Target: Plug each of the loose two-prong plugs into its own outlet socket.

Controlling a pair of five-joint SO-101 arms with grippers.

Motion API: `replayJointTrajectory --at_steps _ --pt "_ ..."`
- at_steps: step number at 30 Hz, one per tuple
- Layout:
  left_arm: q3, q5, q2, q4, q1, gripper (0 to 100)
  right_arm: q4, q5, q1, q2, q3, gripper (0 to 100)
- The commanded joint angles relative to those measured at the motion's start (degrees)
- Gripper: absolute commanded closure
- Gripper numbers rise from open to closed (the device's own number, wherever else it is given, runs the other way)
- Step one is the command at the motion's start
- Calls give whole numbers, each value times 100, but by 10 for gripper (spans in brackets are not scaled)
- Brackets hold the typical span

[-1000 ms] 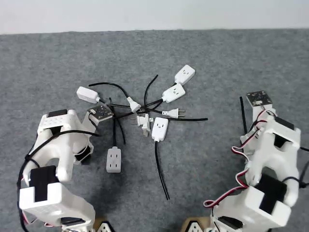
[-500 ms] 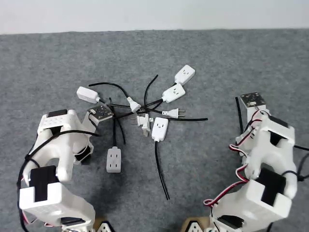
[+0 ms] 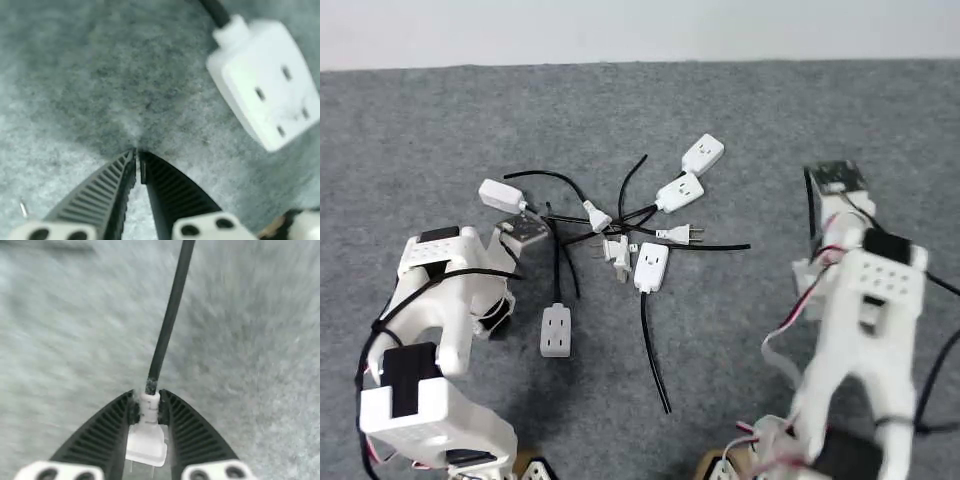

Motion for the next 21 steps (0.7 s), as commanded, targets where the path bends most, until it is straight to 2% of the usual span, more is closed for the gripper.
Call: replayJointTrajectory --at_steps 1,6,8,10,15,21 --pt "-180 316 9 -334 0 987 242 -958 -1349 -1411 -44 991" --pt "-136 -193 -18 -167 97 987 22 -2022 -3741 -1965 -35 991" --pt "-101 -782 -53 9 79 987 -312 -2356 -4514 -1824 9 991" --pt "-92 -1055 -53 114 79 987 -743 -2532 -5077 -1560 158 991" --pt "-92 -1310 -62 220 88 987 -1921 -2787 -5886 -840 686 991" --pt "-92 -1389 -62 255 88 987 -2545 -2804 -6053 -119 782 991"
